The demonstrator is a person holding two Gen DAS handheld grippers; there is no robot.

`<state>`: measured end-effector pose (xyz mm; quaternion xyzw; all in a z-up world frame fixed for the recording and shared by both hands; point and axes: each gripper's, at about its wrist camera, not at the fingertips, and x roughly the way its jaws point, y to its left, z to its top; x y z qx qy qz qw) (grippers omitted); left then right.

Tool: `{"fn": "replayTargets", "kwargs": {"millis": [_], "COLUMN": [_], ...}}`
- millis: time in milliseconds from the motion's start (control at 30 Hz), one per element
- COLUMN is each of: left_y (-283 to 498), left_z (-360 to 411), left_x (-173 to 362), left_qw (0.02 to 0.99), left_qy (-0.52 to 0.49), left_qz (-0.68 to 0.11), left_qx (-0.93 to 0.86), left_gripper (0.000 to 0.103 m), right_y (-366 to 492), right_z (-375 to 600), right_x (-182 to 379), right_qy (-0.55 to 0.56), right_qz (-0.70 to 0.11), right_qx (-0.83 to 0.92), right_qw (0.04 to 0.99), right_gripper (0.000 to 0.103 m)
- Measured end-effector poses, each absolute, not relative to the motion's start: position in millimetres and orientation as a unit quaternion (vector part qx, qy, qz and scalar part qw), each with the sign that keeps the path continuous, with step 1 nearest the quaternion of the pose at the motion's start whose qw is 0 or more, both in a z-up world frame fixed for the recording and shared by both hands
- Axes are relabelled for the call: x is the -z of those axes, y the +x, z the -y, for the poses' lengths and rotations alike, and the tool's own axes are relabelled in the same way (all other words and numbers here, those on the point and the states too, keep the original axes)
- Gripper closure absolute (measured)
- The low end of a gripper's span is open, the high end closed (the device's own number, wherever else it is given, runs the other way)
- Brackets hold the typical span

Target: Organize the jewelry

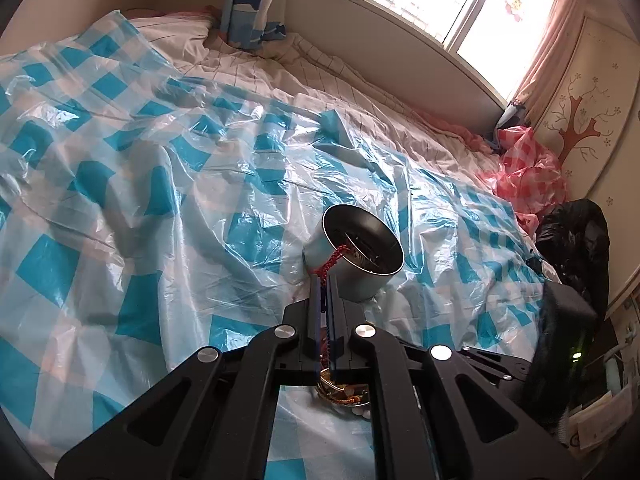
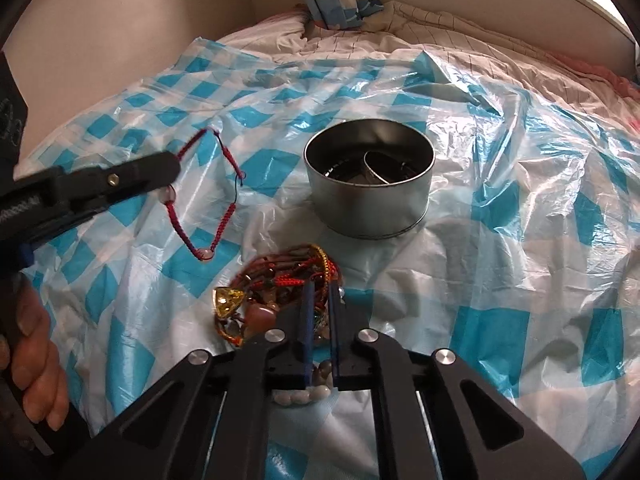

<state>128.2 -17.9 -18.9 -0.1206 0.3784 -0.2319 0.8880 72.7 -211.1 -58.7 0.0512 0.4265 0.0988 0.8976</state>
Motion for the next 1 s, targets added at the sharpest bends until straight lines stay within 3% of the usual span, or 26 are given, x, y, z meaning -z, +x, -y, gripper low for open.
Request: {"fn": "replayTargets", "kwargs": {"millis": [33,200,600,633,667,733,900,967,1000], "left_y": [128,129,129,129,129,129,130,130,130], "left_z": [18,18,18,19,19,19,20,20,20], "left_x": [19,20,21,21,21,21,21,20,20], "left_qw": [0.888,0.888,0.887,0.887,0.887,0.887,0.887,0.887,0.887], "left_qy": [-0.121,-0.121,-0.121,-0.121,-0.121,-0.122,-0.123,-0.123,-0.124], "left_qz": [-0.378,-0.380,-0.381,-0.381,-0.381,-0.381,-0.381,-0.381,-0.381], "left_qx": [0.232,0.230,0.231,0.232,0.232,0.231,0.232,0.231,0.231], "left_gripper": [0.101,0.101,0.101,0.101,0.101,0.101,0.101,0.101,0.101], "right_y": [70,52,76,76,76,75,79,84,85], "right_z": [214,231,218,218,218,217,212,211,211], "right_x": [56,39,60,60,60,58,62,66,66], "right_qy": [0.057,0.092,0.099,0.098,0.097,0.095,0.082,0.079,0.078], "right_qz": [-0.420,-0.390,-0.431,-0.431,-0.431,-0.424,-0.430,-0.437,-0.438], "right_qx": [-0.097,-0.093,-0.114,-0.115,-0.114,-0.109,-0.105,-0.105,-0.105], "right_qw": [0.900,0.911,0.890,0.890,0.890,0.894,0.893,0.890,0.889], "right_gripper": [0.101,0.101,0.099,0.093,0.074,0.062,0.065,0.094,0.095]}}
